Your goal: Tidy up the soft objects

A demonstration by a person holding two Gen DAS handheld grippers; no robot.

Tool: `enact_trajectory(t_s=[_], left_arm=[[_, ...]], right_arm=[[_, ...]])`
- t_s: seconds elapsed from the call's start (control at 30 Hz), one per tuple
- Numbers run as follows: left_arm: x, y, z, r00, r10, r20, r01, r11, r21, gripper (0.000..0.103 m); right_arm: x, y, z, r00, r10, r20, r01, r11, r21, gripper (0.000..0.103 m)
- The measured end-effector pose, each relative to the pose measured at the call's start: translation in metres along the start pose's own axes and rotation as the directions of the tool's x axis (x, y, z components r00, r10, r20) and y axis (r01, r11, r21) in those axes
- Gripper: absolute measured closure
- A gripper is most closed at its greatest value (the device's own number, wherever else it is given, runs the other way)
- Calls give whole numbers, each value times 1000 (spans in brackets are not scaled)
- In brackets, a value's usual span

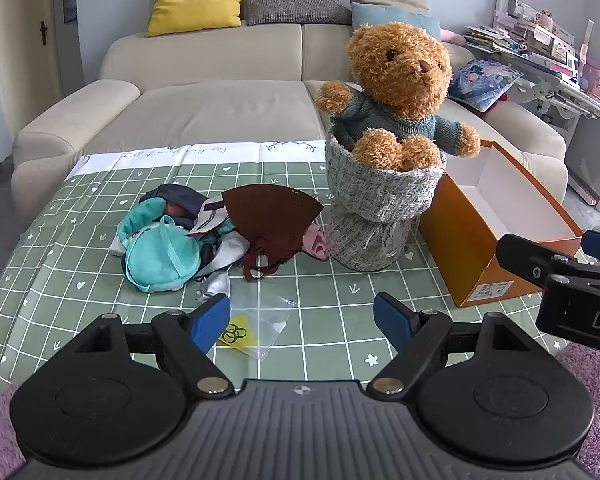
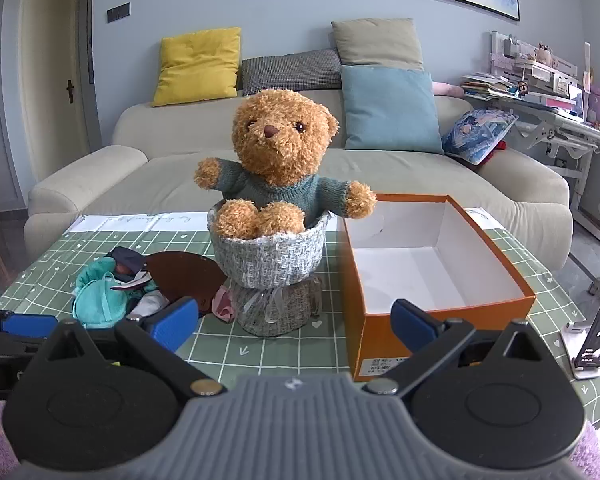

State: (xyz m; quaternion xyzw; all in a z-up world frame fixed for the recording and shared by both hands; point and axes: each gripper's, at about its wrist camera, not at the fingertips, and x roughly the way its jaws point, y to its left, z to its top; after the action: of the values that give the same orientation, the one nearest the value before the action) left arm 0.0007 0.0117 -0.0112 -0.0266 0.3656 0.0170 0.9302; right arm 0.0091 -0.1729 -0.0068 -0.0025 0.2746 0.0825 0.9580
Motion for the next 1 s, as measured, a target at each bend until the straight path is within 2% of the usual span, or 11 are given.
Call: enact_trajectory(t_s=[1.0], left_arm=[[3,2,-5,1000,-3,-17,3,1000,-9,8]], right_arm=[[3,-1,-1,1000,-4,-19,4,1000,-2,2]])
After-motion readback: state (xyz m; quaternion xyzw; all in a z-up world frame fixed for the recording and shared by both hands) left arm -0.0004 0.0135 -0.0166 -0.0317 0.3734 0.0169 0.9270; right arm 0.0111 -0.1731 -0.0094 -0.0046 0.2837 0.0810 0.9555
